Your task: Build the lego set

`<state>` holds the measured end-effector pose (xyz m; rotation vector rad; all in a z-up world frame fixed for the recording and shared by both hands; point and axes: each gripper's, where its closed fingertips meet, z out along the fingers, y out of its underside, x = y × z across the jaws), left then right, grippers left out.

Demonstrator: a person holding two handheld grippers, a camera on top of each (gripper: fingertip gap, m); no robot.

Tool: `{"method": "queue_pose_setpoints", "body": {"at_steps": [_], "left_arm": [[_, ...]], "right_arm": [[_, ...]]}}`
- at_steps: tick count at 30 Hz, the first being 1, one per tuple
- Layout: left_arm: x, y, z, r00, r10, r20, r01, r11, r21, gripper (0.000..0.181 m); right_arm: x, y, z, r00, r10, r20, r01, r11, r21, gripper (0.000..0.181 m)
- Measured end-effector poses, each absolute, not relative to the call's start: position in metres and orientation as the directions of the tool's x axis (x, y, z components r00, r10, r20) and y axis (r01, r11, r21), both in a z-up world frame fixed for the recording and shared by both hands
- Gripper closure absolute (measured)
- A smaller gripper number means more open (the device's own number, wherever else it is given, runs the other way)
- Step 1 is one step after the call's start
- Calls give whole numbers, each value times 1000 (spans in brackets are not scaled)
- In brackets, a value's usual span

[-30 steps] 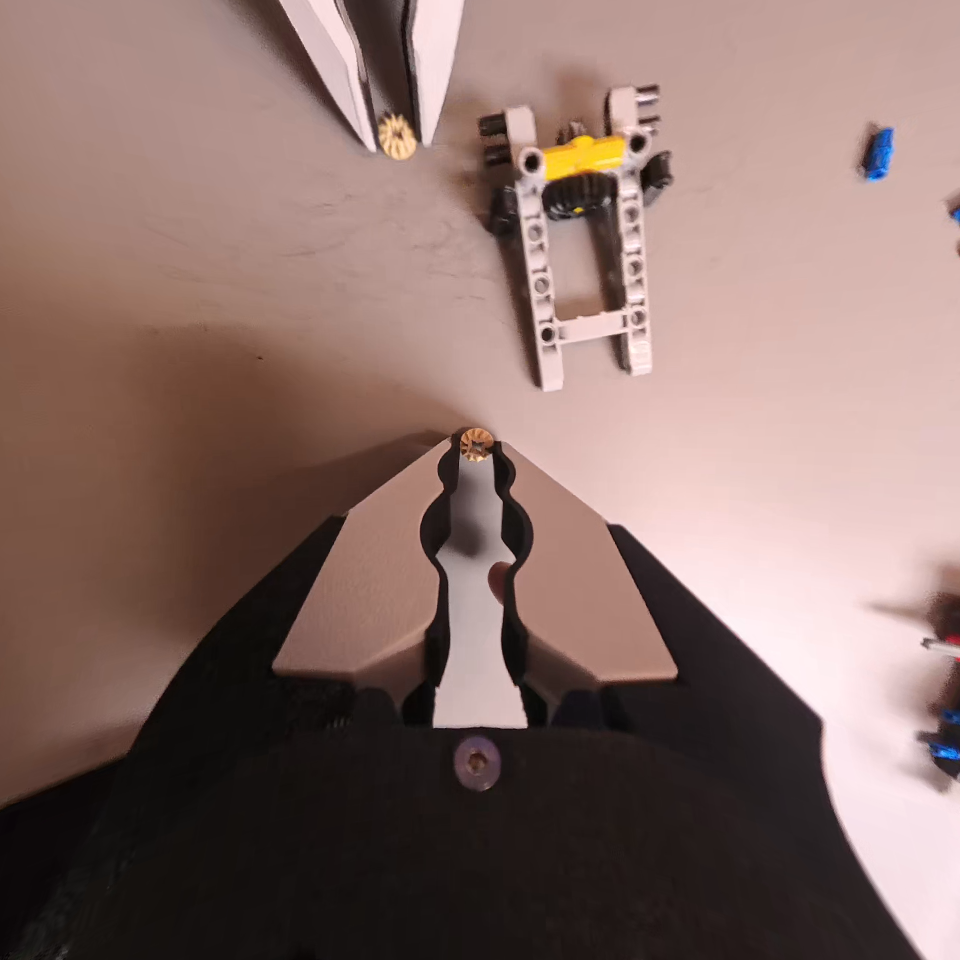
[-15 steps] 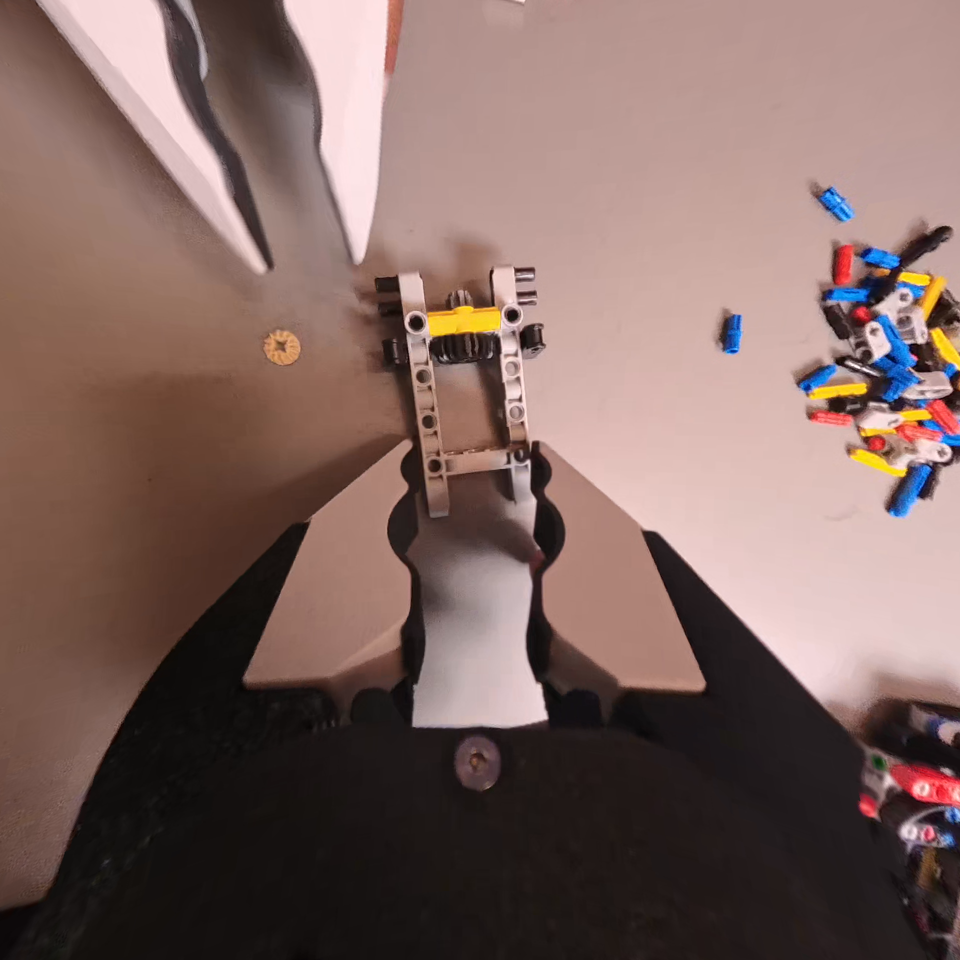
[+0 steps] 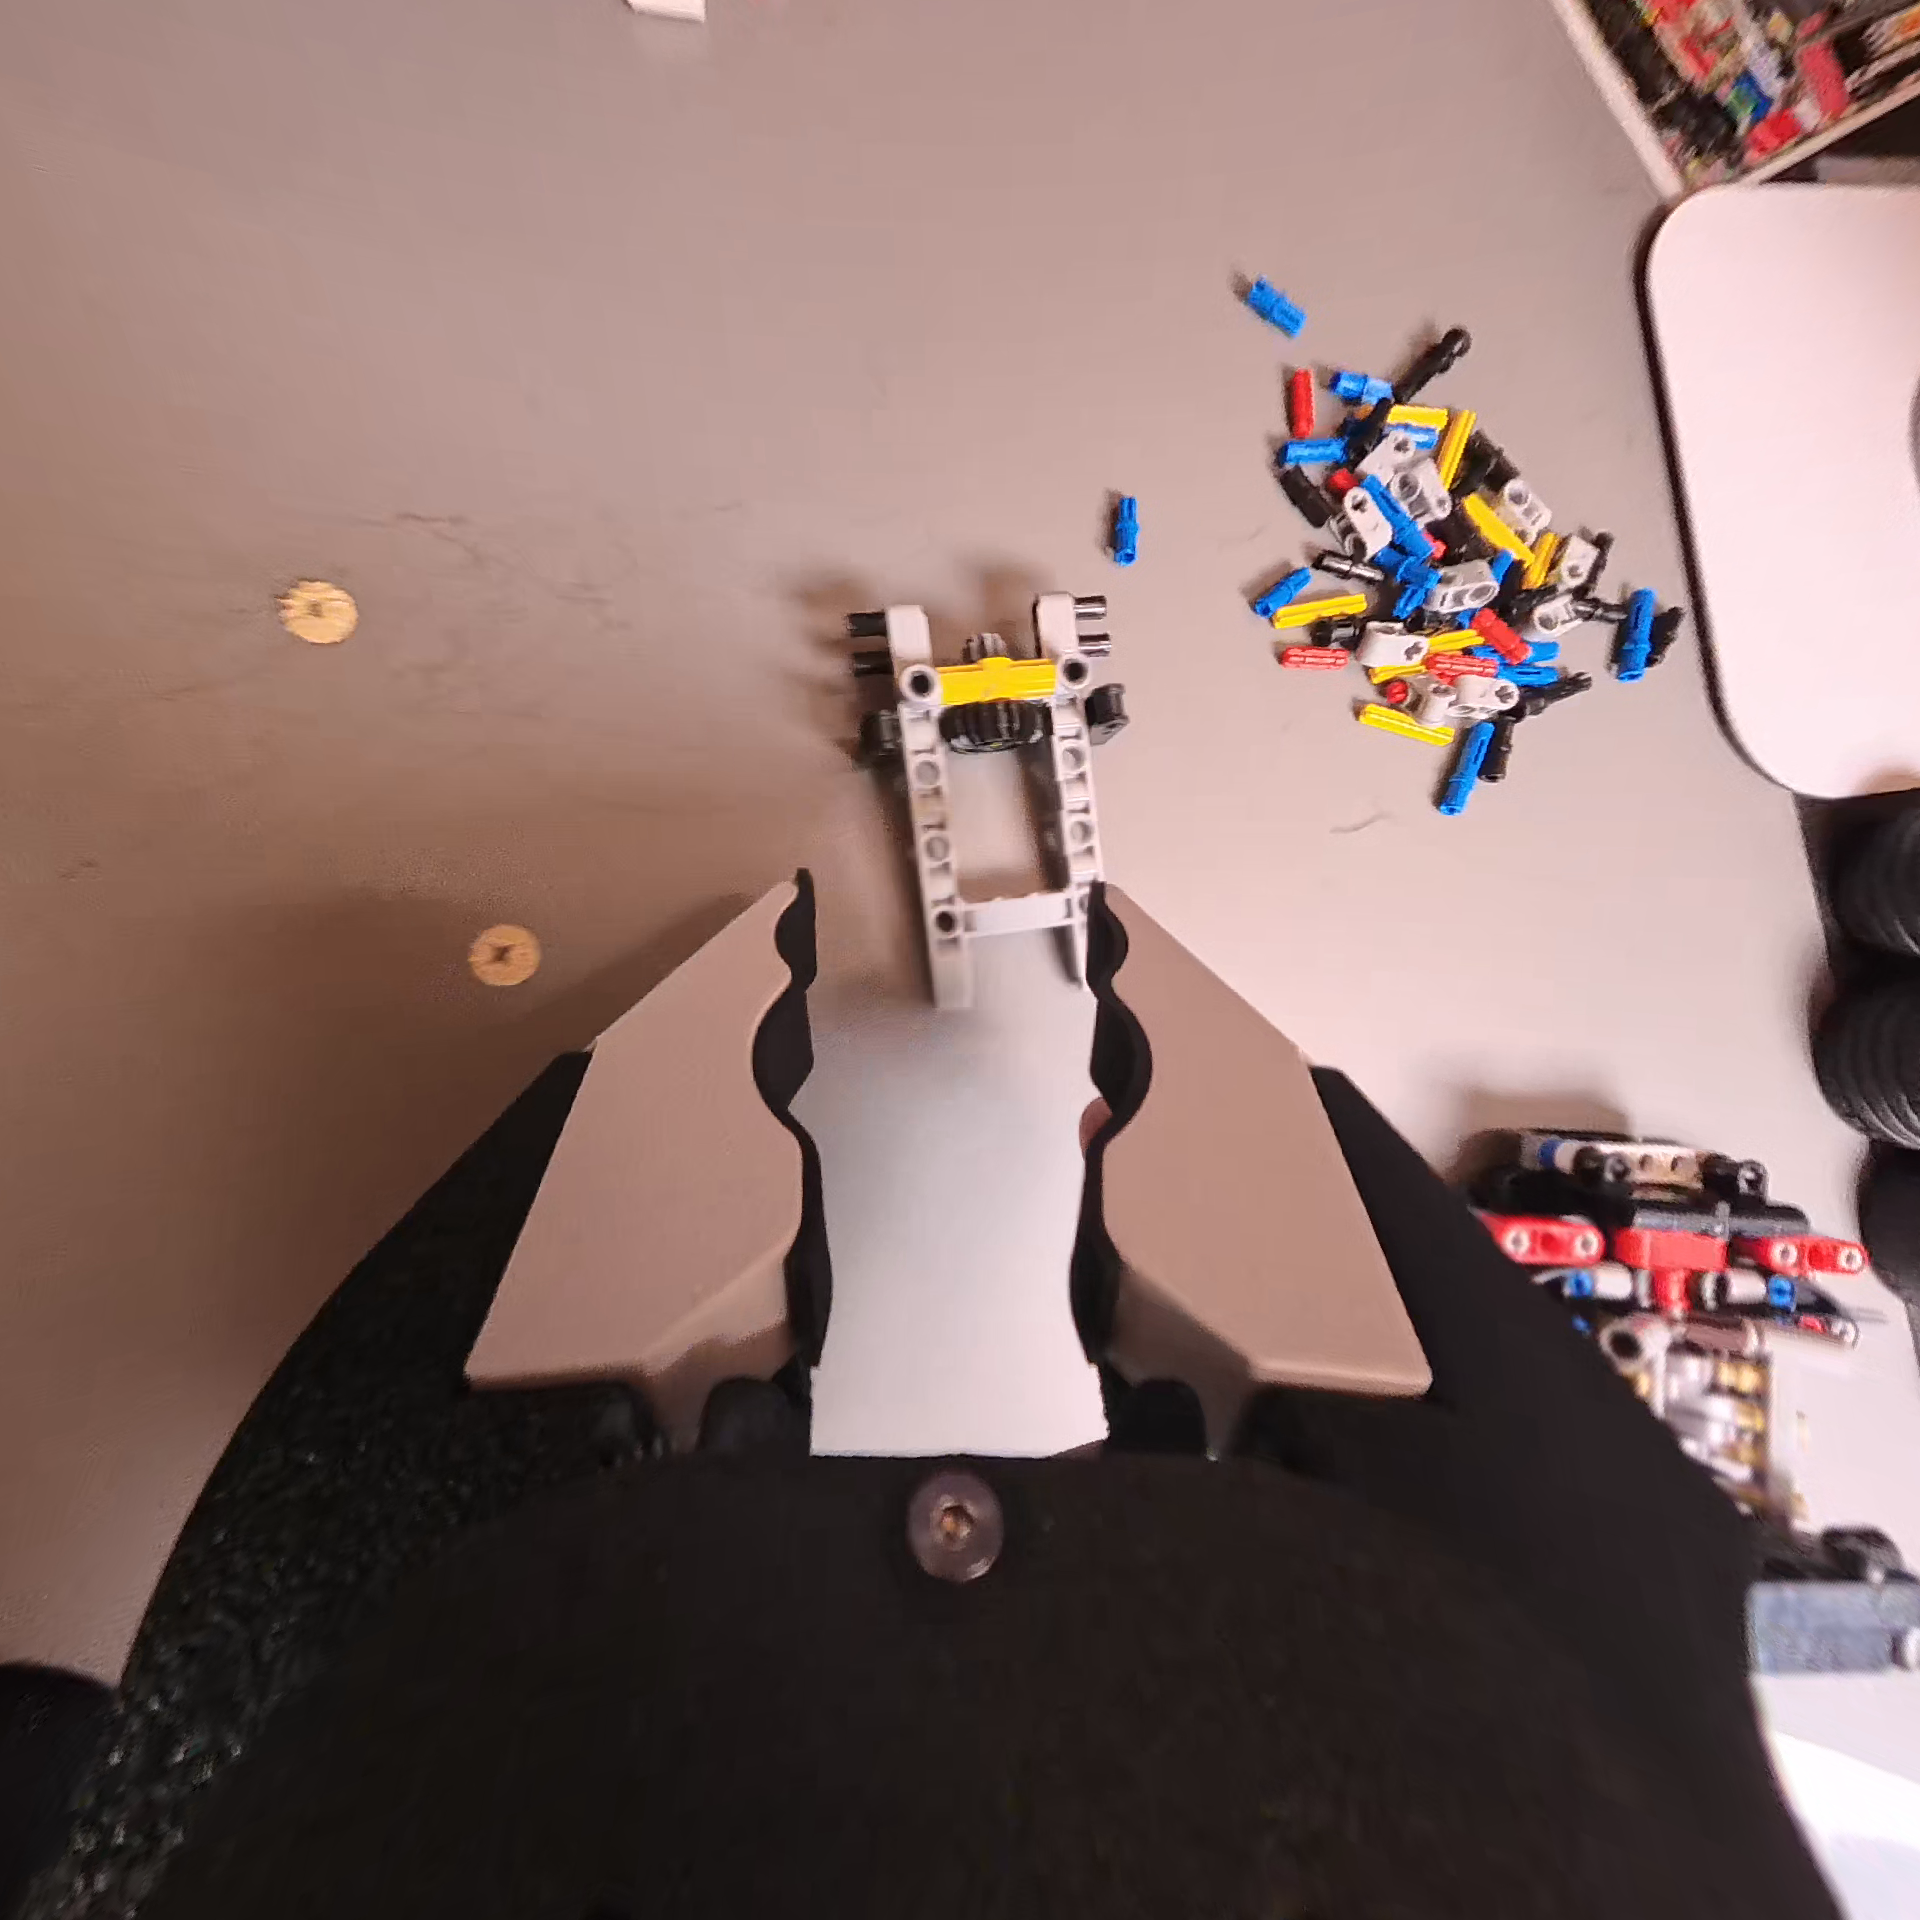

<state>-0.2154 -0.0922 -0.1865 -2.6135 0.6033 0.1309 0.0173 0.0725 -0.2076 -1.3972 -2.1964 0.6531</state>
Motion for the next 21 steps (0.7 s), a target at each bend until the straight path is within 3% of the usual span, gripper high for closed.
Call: {"method": "queue_pose_setpoints", "body": {"at_steps": [5,10,15,21], "left_arm": [[-217,-99,-214,811,-574,-117,-585,-788,-191,168],[-221,-95,-224,720,-678,-146,-690,-722,-50,169],[-220,-86,-235,669,-732,-129,-738,-675,5,170],[-219,-80,-236,675,-731,-101,-735,-678,2,172]], "right_arm": [[50,40,-192,-368,924,104,599,322,-733,134],[80,21,-192,-294,955,48,534,206,-820,138],[97,26,-191,-211,977,18,500,123,-857,139],[104,29,-185,-180,983,16,469,101,-877,139]]}}
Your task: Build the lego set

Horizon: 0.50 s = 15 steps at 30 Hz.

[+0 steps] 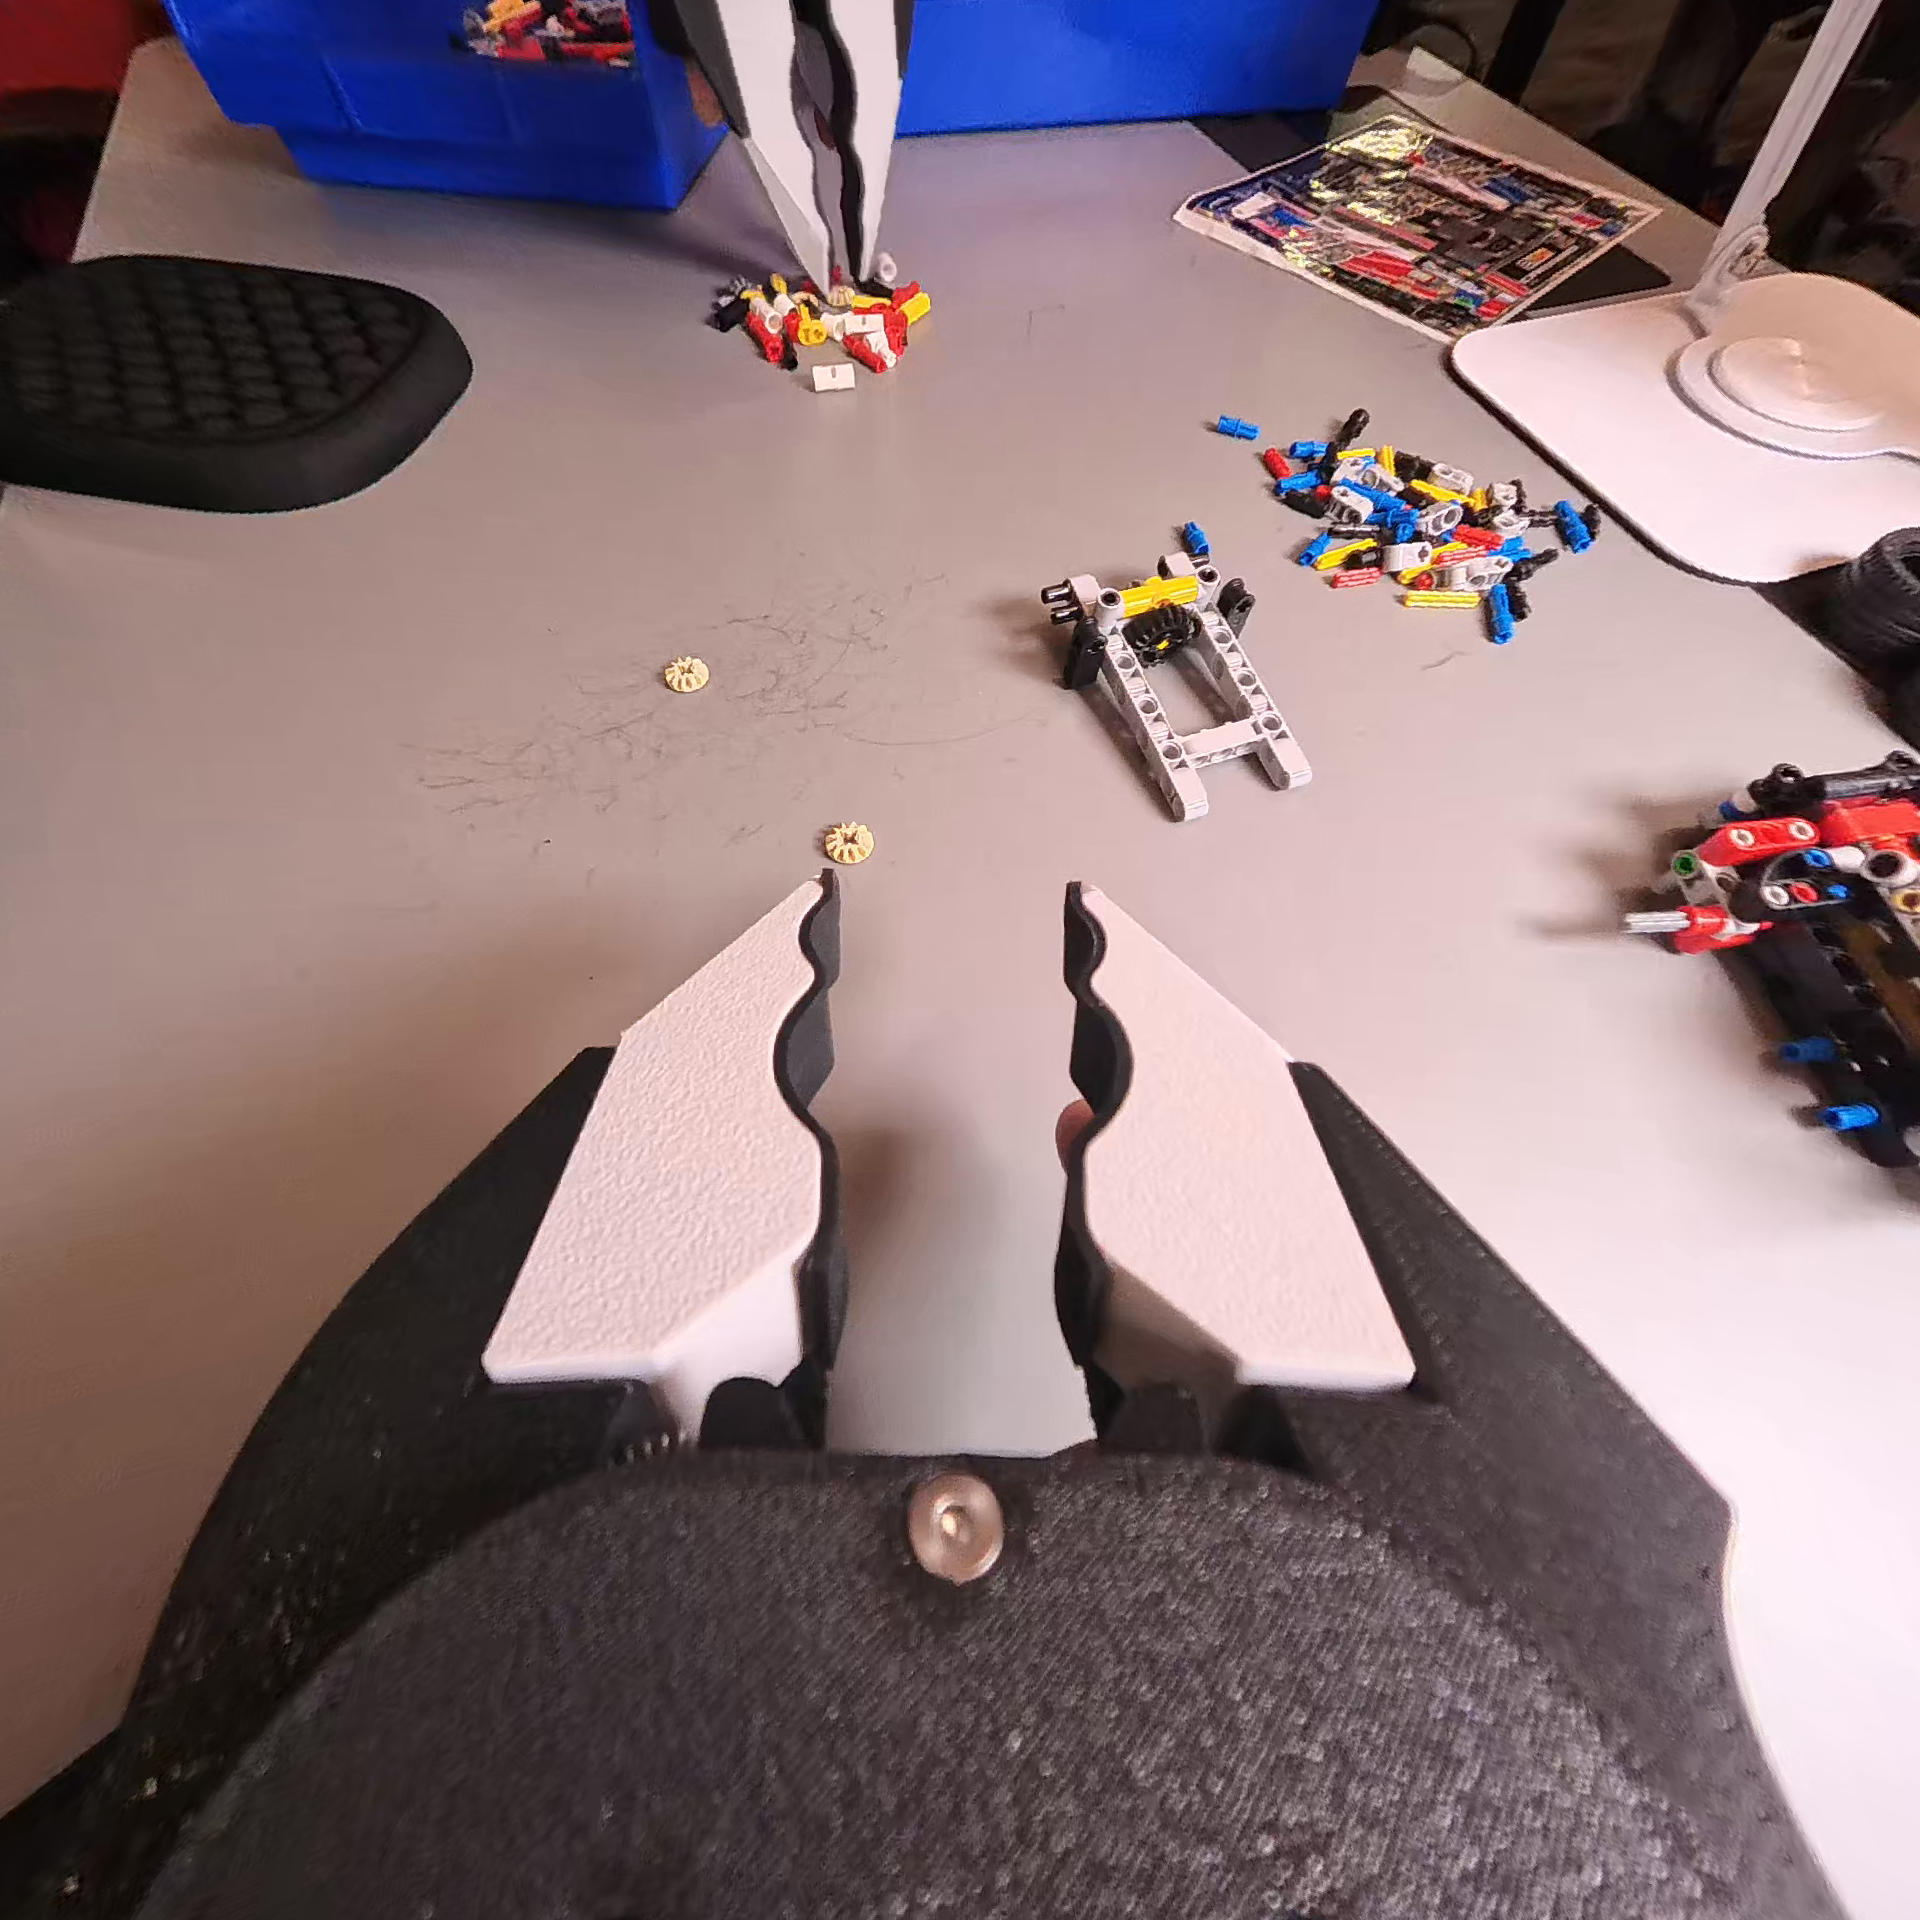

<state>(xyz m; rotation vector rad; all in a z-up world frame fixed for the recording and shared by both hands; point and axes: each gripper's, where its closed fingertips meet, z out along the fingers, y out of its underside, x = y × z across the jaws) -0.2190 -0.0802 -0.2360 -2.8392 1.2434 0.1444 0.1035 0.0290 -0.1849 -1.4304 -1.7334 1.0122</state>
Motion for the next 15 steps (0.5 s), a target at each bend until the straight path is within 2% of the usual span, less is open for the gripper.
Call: {"method": "queue_pose_setpoints", "body": {"at_steps": [15], "left_arm": [[-214,-80,-240,673,-738,-43,-739,-673,-8,172]], "right_arm": [[104,29,-191,-181,983,2,470,89,-878,141]]}}
